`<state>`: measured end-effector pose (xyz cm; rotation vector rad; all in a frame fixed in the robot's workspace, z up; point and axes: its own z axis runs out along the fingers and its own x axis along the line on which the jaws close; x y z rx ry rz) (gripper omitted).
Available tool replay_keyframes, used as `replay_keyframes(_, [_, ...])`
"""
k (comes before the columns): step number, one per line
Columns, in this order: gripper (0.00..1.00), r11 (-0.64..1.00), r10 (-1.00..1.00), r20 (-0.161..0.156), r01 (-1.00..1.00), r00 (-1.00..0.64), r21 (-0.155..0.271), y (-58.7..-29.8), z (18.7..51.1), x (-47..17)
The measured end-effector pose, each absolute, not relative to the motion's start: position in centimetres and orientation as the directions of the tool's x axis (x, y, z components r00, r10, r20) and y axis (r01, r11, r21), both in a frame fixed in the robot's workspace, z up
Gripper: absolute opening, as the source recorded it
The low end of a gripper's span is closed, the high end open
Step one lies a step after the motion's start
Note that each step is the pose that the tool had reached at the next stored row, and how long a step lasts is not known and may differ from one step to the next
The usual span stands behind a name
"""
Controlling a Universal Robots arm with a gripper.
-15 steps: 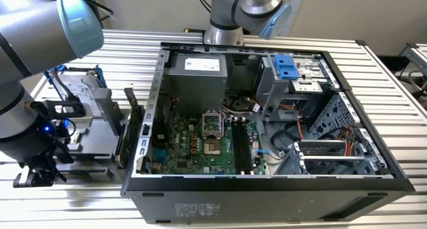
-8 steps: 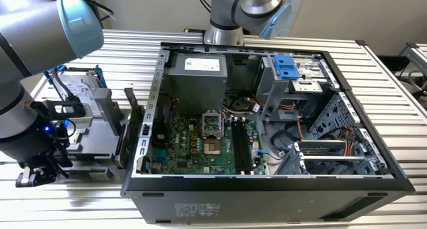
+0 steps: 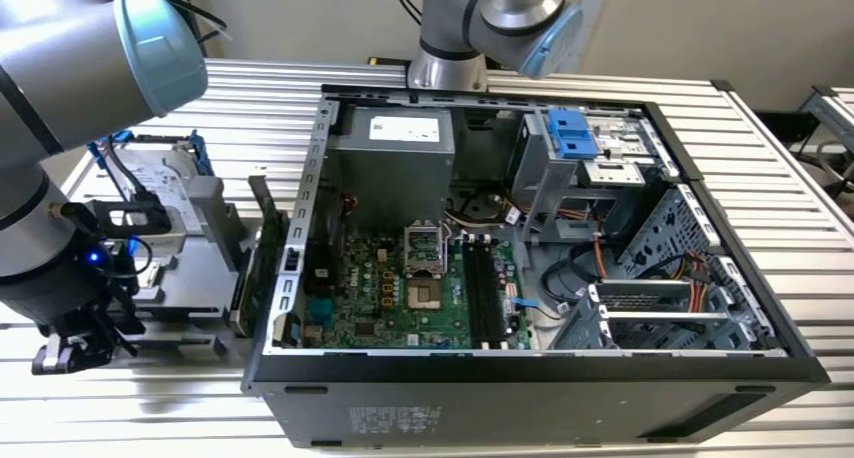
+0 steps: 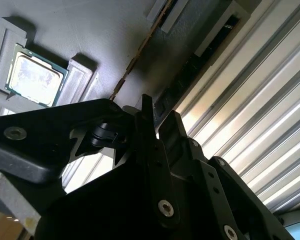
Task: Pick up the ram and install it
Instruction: 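Pick up the ram and move it above insertion slot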
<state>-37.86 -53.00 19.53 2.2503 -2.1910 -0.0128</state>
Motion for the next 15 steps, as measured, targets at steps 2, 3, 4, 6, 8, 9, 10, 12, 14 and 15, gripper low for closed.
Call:
replay_keyframes(2, [0.00, -0.027, -1.000, -0.005, -1.000, 0.027, 0.006, -53.00, 19.53, -37.86])
replay_keyframes(3, [0.00, -0.027, -1.000, -0.005, -1.000, 0.027, 0.006, -53.00, 19.53, -37.86])
replay_keyframes(4, [0.00, -0.027, -1.000, -0.005, -1.000, 0.027, 0.006, -53.00, 19.53, -37.86])
replay_keyframes(6, [0.00, -0.027, -1.000, -0.005, -1.000, 0.027, 0.006, -53.00, 19.53, -37.86])
replay_keyframes(8, [0.00, -0.028, -1.000, -0.005, -1.000, 0.028, 0.006, -53.00, 19.53, -37.86])
replay_keyframes(9, [0.00, -0.028, -1.000, -0.005, -1.000, 0.028, 0.006, -53.00, 19.53, -37.86])
replay_keyframes(10, [0.00, -0.028, -1.000, -0.005, -1.000, 0.028, 0.006, -53.00, 19.53, -37.86])
replay_keyframes(12, [0.00, -0.028, -1.000, -0.005, -1.000, 0.028, 0.006, -53.00, 19.53, -37.86])
replay_keyframes(14, [0.00, -0.029, -1.000, -0.005, -1.000, 0.029, 0.006, -53.00, 19.53, -37.86])
replay_keyframes(15, [0.00, -0.029, -1.000, -0.005, -1.000, 0.029, 0.006, -53.00, 19.53, -37.86])
